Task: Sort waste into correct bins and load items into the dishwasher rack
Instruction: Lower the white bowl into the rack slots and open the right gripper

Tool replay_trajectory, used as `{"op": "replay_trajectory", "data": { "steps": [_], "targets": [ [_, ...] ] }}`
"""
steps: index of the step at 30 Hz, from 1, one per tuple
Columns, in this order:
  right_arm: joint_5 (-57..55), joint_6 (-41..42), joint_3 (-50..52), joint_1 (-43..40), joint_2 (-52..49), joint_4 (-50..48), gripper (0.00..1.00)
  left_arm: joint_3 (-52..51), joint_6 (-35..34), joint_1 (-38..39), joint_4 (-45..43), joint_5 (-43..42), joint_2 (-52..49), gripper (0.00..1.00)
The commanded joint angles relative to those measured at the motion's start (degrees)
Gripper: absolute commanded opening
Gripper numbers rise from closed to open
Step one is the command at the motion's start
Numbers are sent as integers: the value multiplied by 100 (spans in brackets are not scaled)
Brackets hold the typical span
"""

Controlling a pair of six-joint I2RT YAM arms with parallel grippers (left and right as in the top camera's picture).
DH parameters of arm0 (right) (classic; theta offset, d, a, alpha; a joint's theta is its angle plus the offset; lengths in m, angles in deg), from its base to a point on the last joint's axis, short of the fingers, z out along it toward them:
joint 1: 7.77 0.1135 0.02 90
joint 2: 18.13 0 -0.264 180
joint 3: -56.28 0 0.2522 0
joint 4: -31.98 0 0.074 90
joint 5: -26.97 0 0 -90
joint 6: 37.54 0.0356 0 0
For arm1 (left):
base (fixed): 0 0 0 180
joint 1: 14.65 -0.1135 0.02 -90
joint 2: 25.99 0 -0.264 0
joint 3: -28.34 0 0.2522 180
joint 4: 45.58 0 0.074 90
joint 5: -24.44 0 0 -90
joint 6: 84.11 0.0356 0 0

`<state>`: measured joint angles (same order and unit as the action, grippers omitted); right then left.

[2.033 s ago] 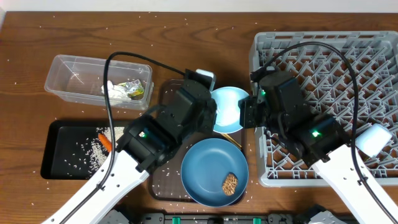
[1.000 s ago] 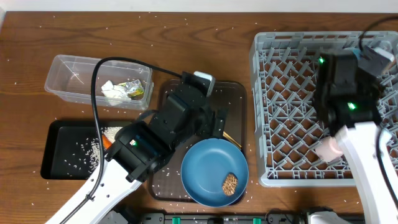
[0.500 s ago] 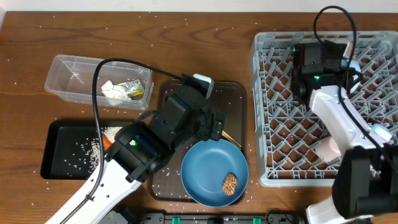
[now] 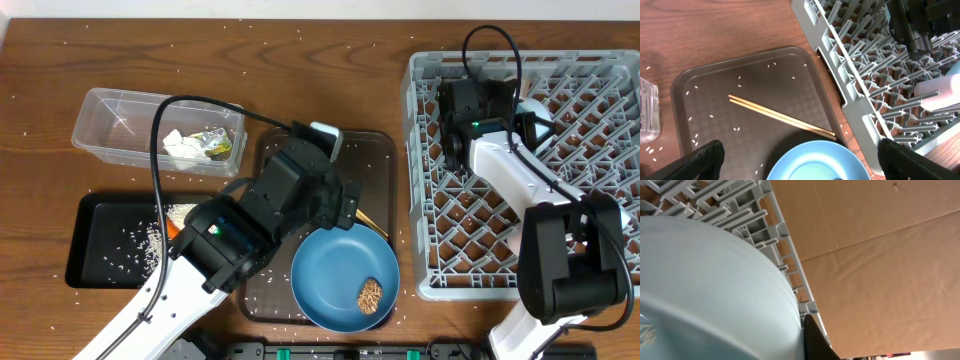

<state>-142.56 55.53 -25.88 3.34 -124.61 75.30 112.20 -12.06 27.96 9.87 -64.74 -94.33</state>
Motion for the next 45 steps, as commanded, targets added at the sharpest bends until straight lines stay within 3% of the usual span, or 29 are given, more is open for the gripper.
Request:
{"op": "replay_trajectory", "data": {
  "steps": [1, 14, 20, 45],
  "targets": [
    [131, 109, -7, 24, -229, 136, 2, 63, 37, 11, 4, -13, 94, 98],
    [-214, 120, -7, 13, -131, 208, 1, 63, 37, 11, 24, -11, 94, 98],
    [-208, 610, -7, -26, -63, 485, 1, 63, 37, 11, 26, -11, 94, 98],
    [-127, 256, -334, -651, -33, 299, 1, 63, 37, 11, 92, -11, 7, 98]
  ]
}}
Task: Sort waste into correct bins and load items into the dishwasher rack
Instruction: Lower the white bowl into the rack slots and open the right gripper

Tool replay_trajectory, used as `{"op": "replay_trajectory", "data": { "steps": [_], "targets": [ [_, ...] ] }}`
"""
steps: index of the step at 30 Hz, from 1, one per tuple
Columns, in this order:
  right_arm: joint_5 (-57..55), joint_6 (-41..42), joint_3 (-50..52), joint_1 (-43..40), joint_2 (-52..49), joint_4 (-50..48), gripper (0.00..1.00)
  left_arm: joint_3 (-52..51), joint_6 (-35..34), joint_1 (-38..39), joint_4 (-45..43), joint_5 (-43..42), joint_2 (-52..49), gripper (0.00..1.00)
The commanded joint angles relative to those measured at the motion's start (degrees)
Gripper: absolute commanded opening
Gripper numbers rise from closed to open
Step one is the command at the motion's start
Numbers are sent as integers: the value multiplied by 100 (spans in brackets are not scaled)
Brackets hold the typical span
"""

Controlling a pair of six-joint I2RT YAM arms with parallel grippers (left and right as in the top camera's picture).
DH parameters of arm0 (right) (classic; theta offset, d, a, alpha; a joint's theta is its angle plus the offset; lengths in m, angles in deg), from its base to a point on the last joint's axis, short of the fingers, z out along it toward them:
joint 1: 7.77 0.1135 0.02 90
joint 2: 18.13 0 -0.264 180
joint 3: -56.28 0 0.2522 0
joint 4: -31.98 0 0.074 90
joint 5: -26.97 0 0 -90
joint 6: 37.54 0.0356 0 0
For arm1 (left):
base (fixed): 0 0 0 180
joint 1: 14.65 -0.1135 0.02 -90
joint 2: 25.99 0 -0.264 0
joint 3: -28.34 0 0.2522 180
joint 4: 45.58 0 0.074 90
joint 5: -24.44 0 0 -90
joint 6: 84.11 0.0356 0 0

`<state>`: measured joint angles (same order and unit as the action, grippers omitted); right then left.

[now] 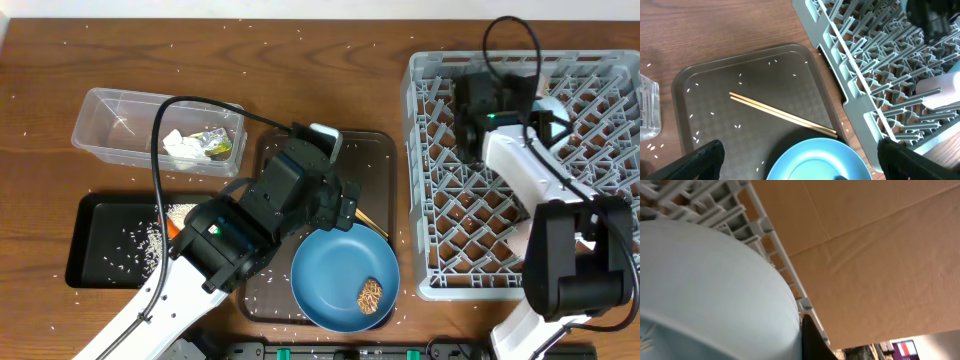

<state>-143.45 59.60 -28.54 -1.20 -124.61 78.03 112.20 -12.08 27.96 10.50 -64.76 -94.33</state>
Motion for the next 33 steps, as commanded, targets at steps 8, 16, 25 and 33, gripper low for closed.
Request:
{"op": "replay_trajectory", "data": {
  "steps": [8, 16, 25, 33],
  "targets": [
    [28, -96, -70, -289, -22, 225, 1, 63, 39, 11, 28, -9, 7, 98],
    [474, 160, -70, -225, -24, 723, 1, 63, 39, 11, 52, -9, -2, 98],
    [721, 420, -70, -4, -22, 1335, 59, 63, 39, 11, 72, -9, -4, 98],
    [2400, 308, -70, 271, -22, 1510, 63, 63, 39, 11, 87, -11, -4, 98]
  ]
}}
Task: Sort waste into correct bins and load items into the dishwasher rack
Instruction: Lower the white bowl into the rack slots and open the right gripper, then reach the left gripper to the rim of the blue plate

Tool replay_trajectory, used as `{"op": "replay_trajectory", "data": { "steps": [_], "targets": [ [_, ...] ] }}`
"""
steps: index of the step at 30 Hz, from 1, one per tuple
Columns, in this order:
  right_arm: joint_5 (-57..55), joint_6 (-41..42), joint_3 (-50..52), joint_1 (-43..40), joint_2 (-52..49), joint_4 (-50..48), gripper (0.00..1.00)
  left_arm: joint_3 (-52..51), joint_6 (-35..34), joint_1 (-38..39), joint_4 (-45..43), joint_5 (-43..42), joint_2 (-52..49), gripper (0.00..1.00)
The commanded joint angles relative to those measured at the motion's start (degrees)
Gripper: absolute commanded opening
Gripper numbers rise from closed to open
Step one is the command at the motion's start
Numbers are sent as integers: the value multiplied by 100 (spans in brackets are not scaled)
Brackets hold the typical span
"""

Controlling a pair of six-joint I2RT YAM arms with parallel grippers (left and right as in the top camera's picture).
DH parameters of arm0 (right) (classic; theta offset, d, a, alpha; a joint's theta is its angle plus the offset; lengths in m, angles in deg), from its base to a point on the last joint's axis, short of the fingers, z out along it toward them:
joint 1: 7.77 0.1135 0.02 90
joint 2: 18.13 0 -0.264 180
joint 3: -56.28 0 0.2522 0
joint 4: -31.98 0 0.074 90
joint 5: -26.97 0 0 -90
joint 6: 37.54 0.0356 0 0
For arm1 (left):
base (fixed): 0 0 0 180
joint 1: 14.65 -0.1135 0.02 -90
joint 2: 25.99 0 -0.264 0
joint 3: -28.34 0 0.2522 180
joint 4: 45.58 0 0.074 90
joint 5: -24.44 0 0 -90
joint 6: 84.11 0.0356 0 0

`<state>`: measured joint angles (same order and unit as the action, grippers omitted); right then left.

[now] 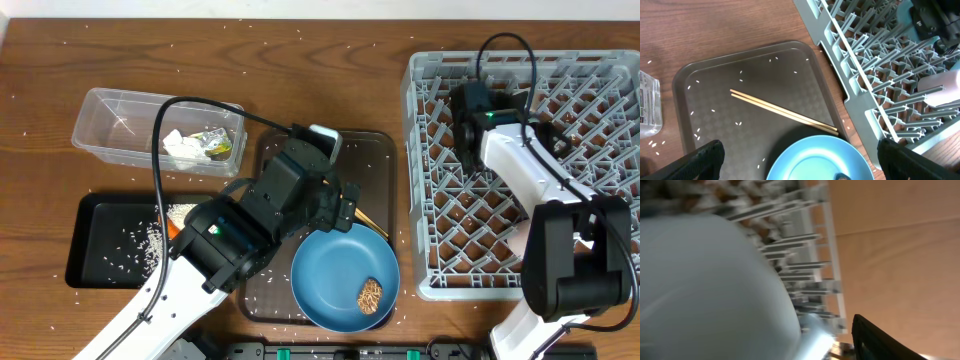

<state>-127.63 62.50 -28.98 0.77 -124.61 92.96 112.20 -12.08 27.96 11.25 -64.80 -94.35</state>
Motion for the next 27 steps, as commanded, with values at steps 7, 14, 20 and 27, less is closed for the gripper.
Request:
{"op": "replay_trajectory", "data": {
  "steps": [7, 14, 20, 27],
  "targets": [
    [2699, -44, -31, 103, 98, 79, 64, 63, 39, 11, 127, -4, -2, 98],
    [4358, -162, -50, 103, 898, 20, 68, 63, 42, 11, 122, -2, 0, 98],
    [6004, -197, -50, 103, 2026, 0, 79, 63, 492, 4, 149, 15, 0, 98],
    [6658, 192, -50, 83, 3126, 177, 85, 63, 525, -120, 562, 638, 15, 98]
  ]
}}
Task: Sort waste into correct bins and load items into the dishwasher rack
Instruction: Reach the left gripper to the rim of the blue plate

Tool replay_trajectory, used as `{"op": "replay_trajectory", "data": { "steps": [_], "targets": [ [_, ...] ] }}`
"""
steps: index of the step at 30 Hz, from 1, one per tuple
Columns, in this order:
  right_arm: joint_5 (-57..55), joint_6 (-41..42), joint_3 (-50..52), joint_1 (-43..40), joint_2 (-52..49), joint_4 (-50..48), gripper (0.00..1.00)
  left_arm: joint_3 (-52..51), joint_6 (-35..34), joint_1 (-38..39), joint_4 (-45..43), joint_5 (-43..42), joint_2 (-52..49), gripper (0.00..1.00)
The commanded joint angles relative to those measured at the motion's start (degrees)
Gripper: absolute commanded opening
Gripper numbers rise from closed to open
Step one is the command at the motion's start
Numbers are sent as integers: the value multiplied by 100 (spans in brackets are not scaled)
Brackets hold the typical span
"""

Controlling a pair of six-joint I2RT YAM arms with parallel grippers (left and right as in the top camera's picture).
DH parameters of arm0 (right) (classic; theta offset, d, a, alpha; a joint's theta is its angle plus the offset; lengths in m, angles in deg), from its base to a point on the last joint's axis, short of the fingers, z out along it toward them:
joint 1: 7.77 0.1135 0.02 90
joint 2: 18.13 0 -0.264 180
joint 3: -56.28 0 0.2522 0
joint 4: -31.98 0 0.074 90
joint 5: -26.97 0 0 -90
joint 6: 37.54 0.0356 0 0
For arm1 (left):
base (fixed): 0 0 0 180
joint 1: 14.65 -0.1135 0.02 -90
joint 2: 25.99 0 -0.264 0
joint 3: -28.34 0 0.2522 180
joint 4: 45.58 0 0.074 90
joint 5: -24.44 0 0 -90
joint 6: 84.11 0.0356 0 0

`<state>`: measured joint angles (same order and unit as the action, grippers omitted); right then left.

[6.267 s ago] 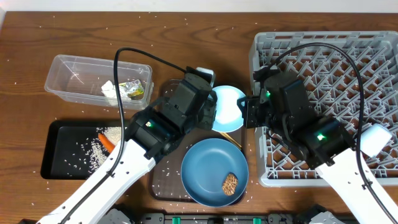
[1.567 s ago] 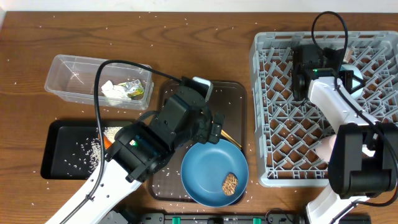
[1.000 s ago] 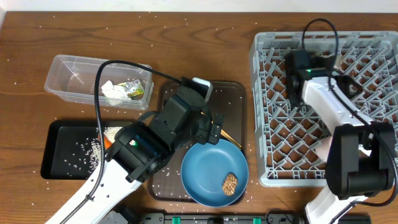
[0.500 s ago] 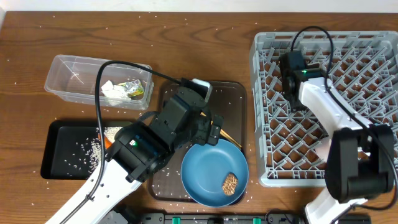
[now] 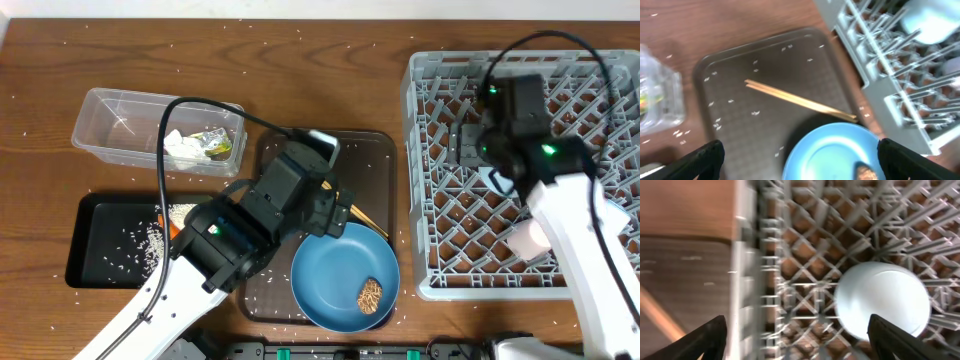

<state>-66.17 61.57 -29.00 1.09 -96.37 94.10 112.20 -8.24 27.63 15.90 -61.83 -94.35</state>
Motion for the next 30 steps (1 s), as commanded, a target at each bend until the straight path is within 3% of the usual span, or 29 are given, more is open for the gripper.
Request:
{"op": "replay_trajectory", "data": {
  "steps": [1, 7, 14, 23, 30],
  "targets": [
    [511, 354, -48, 42, 376, 92, 85, 63, 140, -122, 138, 339, 15, 98],
    [647, 761, -48, 31, 636, 452, 90, 48, 118, -243, 673, 334, -66, 98],
    [981, 870, -46, 31, 627, 702, 93, -321, -396, -240, 1338, 273, -595, 98],
    [962, 931, -46, 31, 627, 669, 94, -695, -286, -240, 1346, -872, -1615, 100],
    [914, 907, -46, 15, 627, 728, 93, -1150, -249, -243, 1200, -1178, -1987, 91]
  ]
}}
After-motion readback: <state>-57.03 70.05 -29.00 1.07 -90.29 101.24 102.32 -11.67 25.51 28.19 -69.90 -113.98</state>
